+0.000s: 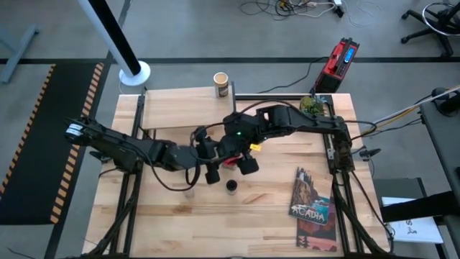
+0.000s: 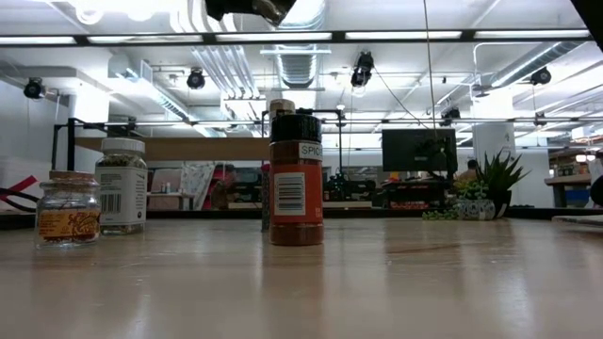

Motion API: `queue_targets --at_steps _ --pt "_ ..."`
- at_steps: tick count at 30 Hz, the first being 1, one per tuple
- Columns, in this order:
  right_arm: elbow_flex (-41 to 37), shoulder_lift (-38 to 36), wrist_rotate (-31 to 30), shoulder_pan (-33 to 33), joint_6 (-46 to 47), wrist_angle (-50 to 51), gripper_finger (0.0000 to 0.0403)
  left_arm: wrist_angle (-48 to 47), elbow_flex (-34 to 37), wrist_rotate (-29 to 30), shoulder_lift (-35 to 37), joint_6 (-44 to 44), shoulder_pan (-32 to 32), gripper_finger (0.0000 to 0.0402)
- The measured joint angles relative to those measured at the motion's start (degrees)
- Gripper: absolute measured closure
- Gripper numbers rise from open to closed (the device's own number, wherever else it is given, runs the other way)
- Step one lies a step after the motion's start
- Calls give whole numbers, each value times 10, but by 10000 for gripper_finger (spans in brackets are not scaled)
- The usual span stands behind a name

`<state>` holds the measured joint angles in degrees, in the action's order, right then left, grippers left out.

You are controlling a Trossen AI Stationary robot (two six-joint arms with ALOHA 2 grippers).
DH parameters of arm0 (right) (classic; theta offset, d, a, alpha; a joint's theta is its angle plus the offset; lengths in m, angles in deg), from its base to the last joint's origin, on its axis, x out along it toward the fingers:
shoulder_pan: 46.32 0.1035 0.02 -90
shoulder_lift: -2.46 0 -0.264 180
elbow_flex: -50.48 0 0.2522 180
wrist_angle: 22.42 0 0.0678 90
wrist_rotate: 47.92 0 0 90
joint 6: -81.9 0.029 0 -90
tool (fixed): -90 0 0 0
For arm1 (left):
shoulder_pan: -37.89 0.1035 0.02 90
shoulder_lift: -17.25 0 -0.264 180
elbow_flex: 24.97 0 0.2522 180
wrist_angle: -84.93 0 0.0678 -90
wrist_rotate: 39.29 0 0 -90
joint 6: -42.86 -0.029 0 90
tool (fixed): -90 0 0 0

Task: Shelf spices
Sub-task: Put the green seasoning bottle on the shelf

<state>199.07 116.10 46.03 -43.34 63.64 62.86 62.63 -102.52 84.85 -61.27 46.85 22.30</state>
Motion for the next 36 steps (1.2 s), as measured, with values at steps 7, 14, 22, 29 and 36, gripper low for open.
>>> queue_targets --at_steps 7,14,22,29,36 --pt "1 -43 -43 0 -5 -15 92 47 17 -5 -2 -23 17 215" --pt "2 -96 -44 0 23 -35 92 63 35 -5 -2 -40 58 215" --pt "1 -138 -45 10 75 8 103 83 43 -51 -2 -65 141 215" --pt "1 -156 -58 59 112 31 127 224 123 -143 -1 -89 215 215" --pt "0 -157 -153 125 127 45 151 349 203 -189 4 -101 267 215"
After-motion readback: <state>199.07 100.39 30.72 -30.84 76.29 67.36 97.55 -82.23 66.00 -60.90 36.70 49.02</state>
